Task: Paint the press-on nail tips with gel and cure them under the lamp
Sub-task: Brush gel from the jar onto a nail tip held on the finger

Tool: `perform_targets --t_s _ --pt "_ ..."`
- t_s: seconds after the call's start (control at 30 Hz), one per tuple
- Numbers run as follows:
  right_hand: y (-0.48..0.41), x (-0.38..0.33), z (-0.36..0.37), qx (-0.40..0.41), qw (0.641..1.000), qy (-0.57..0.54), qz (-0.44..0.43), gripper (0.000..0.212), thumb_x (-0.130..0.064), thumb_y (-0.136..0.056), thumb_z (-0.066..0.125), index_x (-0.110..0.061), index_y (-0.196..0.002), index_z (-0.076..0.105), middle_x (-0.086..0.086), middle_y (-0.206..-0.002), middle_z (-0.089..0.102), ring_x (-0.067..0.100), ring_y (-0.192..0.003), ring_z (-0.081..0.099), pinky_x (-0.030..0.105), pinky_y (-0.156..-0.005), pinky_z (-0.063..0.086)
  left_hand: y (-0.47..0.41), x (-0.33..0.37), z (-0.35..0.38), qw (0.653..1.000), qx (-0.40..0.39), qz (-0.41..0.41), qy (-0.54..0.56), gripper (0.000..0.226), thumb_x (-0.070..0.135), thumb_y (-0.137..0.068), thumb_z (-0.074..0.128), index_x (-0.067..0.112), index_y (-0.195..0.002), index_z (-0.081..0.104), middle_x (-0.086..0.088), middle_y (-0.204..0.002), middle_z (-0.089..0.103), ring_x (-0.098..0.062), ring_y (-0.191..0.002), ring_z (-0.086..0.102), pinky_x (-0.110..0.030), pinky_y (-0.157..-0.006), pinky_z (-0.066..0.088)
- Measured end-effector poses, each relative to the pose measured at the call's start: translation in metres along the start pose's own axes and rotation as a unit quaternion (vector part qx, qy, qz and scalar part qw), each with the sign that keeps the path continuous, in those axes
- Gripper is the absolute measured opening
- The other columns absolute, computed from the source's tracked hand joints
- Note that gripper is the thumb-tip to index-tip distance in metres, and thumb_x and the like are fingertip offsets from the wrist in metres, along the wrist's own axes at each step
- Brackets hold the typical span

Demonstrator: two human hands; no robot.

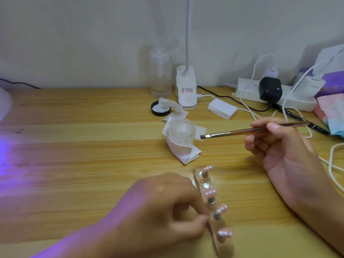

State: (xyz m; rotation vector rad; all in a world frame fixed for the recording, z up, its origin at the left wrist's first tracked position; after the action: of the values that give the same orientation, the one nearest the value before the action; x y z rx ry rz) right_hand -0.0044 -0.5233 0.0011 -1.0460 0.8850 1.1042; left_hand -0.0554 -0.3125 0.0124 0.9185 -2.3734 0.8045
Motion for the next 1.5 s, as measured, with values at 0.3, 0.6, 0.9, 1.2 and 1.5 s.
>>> perform_targets --t_s 0.3,0.6,0.9,1.2,1.5 --pt "0.0 -0.001 -0.002 0.008 1.0 -0.013 -0.005 0.034 -0.016 -0.094 0.044 -0.02 -0.085 0.076 -0.001 -0.077 0.067 0.009 -0.075 0.064 0.021 -0.069 0.054 -0.02 -0.039 -0.002 0.978 0.07 -0.176 0.089 0.024 0.052 -0.071 0.068 0.044 -0.093 0.068 0.016 -0.066 0.044 -0.002 -0.06 0.044 -0.027 -0.062 0.038" --pt "0.006 -0.008 0.002 0.003 0.999 0.015 -0.03 0.025 -0.015 -0.085 0.052 -0.018 -0.089 0.076 0.005 -0.079 0.067 0.014 -0.075 0.063 0.021 -0.065 0.053 -0.022 -0.044 0.01 0.961 0.064 -0.239 0.121 0.013 0.054 -0.072 0.066 0.044 -0.079 0.069 0.015 -0.052 0.044 -0.001 -0.051 0.041 -0.028 -0.057 0.039" --pt "-0.001 -0.041 -0.001 0.024 0.964 0.196 -0.178 0.018 -0.032 -0.082 0.057 -0.028 -0.088 0.073 -0.004 -0.077 0.067 0.012 -0.071 0.064 0.018 -0.07 0.053 -0.01 -0.066 -0.021 0.794 0.282 -0.274 0.464 0.014 0.036 -0.065 0.075 0.026 -0.074 0.072 0.001 -0.068 0.069 -0.007 -0.047 0.053 -0.015 -0.042 0.042" --pt "-0.042 -0.076 0.108 -0.242 0.816 0.473 -0.228 0.015 -0.036 -0.085 0.048 -0.034 -0.087 0.063 -0.01 -0.082 0.063 0.016 -0.077 0.059 0.022 -0.065 0.045 -0.011 -0.076 -0.018 0.77 0.29 -0.268 0.501 0.018 0.031 -0.055 0.08 0.031 -0.071 0.074 0.003 -0.064 0.066 -0.004 -0.056 0.058 -0.014 -0.051 0.047" --pt "-0.056 -0.033 0.101 -0.243 0.871 0.42 -0.071 0.008 -0.031 -0.089 0.061 -0.033 -0.086 0.068 -0.008 -0.08 0.069 0.007 -0.072 0.063 0.02 -0.067 0.051 -0.013 -0.076 -0.018 0.758 0.295 -0.261 0.519 0.009 0.029 -0.063 0.077 0.033 -0.07 0.073 0.005 -0.063 0.061 -0.004 -0.052 0.053 -0.014 -0.048 0.044"
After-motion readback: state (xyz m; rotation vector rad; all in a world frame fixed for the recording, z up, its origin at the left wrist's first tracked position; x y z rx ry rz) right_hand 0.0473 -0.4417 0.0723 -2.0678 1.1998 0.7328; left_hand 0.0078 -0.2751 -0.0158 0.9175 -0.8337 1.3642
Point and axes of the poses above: each hand's wrist, its own y-axis away from the middle knuckle, its own z-axis out of the palm, x = y × z, the point moved 6 cm from there along -y, towards the middle knuckle
